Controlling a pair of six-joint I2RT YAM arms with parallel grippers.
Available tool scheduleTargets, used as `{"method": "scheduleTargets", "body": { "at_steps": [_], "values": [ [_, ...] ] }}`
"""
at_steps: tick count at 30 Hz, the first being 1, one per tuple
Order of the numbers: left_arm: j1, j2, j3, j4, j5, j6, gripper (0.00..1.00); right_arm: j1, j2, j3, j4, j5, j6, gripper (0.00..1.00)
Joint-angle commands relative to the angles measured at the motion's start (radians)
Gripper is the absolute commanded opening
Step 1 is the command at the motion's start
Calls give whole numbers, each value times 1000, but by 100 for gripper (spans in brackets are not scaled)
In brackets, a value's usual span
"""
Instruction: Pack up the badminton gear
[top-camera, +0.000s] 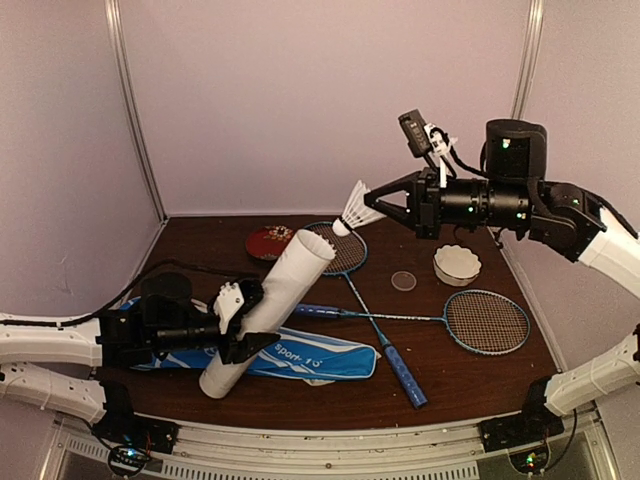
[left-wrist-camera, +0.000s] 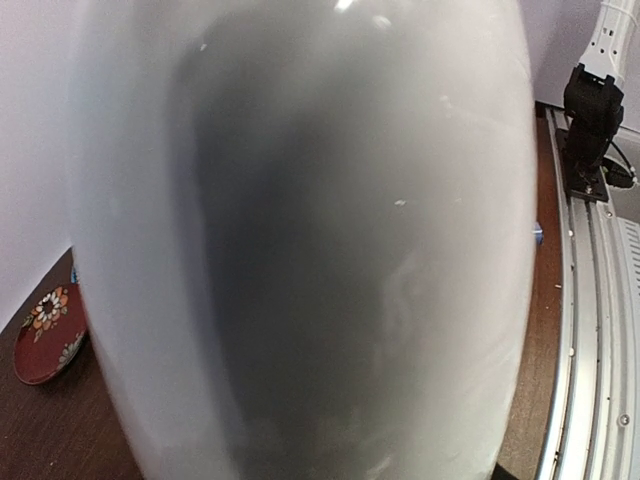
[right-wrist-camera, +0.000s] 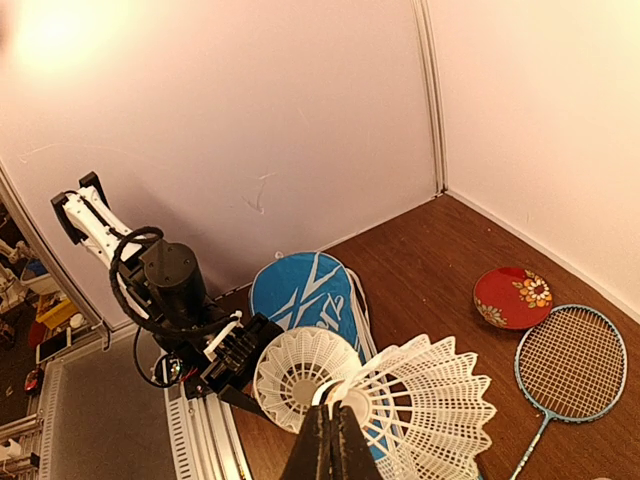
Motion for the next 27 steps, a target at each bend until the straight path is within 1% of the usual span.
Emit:
{"method": "scheduleTargets", "body": {
  "at_steps": [1, 8, 15, 17, 21, 27],
  "values": [
    [6, 9, 36, 71, 24, -16, 45, 60, 30, 28, -10, 96, -12, 0],
    [3, 21, 69, 39, 51, -14, 45, 110, 91, 39, 43, 85, -1, 0],
    [3, 4, 43, 81, 53, -16, 45, 162, 146, 50, 38, 50, 26, 1],
    [3, 8, 40, 87, 61, -12, 45, 172, 153, 49, 40, 18, 45, 22],
    [3, 5, 30, 87, 71, 6, 45, 178, 134, 70, 3, -16, 51, 38],
    [3, -20, 12, 69, 114, 35, 46, 145, 47, 113, -59, -40, 43, 57]
  ]
}}
